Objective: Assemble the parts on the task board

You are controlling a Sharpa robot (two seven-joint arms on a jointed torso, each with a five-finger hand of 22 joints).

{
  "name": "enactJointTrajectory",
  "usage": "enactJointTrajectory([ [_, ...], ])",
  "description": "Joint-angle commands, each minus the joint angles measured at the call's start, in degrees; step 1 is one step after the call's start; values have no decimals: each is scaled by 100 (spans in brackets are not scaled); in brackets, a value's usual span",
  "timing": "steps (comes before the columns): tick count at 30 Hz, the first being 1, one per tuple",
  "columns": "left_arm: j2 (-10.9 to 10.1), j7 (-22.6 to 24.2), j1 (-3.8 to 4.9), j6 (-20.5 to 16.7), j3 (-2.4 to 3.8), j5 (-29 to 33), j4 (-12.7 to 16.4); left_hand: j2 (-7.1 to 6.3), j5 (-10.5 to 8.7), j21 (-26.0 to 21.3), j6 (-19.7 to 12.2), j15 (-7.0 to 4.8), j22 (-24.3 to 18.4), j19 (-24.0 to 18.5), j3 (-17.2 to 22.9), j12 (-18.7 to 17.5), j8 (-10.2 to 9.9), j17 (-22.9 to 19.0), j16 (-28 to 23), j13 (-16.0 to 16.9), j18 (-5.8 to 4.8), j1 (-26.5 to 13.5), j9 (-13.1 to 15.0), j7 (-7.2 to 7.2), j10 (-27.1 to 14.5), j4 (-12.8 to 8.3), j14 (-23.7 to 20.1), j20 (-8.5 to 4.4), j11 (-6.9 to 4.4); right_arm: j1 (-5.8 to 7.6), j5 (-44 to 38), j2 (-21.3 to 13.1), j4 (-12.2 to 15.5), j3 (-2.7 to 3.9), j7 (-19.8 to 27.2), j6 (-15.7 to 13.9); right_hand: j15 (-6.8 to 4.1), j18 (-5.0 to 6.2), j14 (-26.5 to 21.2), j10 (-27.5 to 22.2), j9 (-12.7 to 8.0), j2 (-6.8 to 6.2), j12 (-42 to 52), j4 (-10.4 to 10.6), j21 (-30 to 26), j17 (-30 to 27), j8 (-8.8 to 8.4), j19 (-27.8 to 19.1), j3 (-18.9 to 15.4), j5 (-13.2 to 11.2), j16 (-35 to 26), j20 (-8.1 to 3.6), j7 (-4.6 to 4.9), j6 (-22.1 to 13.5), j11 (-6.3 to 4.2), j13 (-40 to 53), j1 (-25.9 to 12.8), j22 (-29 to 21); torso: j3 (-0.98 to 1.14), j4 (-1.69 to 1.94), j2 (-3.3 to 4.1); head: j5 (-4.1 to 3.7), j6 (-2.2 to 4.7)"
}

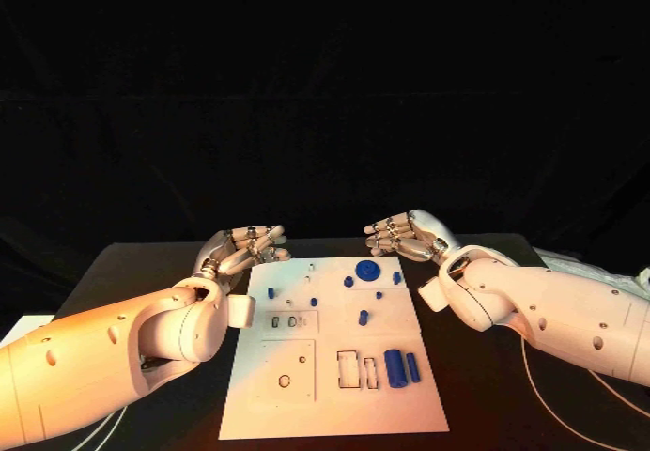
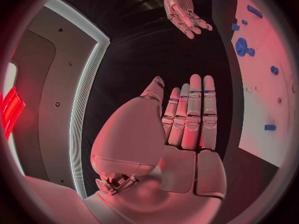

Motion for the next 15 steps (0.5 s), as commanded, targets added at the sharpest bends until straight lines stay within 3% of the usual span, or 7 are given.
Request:
enactJointTrajectory([
  [1,-78,-101,12,317,14,4,238,72,-22,217,242,-161,71,434,-20,-100,-18,310,197,-11,72,-1,0,-84,332,-45,528,-171,-113,31,-1640,-7,71,21,-638,338,-308,90,971,385,15,-253,-55,-14,527,236,-23,880,85,-152,321,-370,-113,233,-172,11,-4,208,-9,55,202,-60,44],
  [2,-128,-121,15,334,20,2,362,66,-23,218,239,-160,71,434,-25,-108,-24,318,194,-12,70,-6,-2,-82,331,-43,522,-172,-112,54,-2091,0,92,37,-845,463,-412,67,1387,452,18,-296,-56,-17,787,369,-17,1225,54,-161,550,-551,-160,279,-213,13,41,331,-9,61,249,-71,54],
  [5,-187,-152,19,366,29,0,543,51,-24,211,227,-150,67,419,-38,-141,-48,347,176,-17,62,-21,-8,-71,323,-39,488,-171,-101,99,-2884,32,110,55,-1239,722,-545,74,1898,527,16,-387,-83,19,1202,649,-24,1647,0,-162,1006,-725,-219,350,-313,6,41,543,-7,84,328,-110,68],
  [9,-241,-192,28,409,43,-4,742,42,-24,204,215,-141,62,404,-49,-167,-67,371,163,-19,58,-33,-13,-60,315,-35,464,-167,-92,157,-3869,92,117,66,-1732,1022,-590,55,1876,424,5,-462,-90,140,1718,1315,-47,1780,61,-222,2070,-807,-291,377,-329,3,26,846,-20,125,431,-152,77],
  [13,-309,-230,64,455,51,-62,855,35,-24,202,202,-136,60,398,-55,-189,-84,390,159,-21,57,-36,-17,-51,302,-38,455,-165,-83,237,-4598,153,128,70,-2092,1217,-613,41,1873,413,8,-570,-95,276,2175,1875,-43,1809,176,-242,2956,-804,-316,406,-364,2,-23,1126,-23,157,507,-205,102],
  [15,-349,-244,88,470,53,-82,900,34,-25,202,201,-135,60,397,-56,-191,-85,392,158,-21,57,-37,-18,-50,301,-37,454,-164,-82,280,-4884,183,140,71,-2249,1297,-620,50,1889,409,6,-680,-99,367,2458,2738,-51,1774,253,-287,3826,-801,-347,398,-382,2,-36,1308,-25,176,553,-206,121],
])
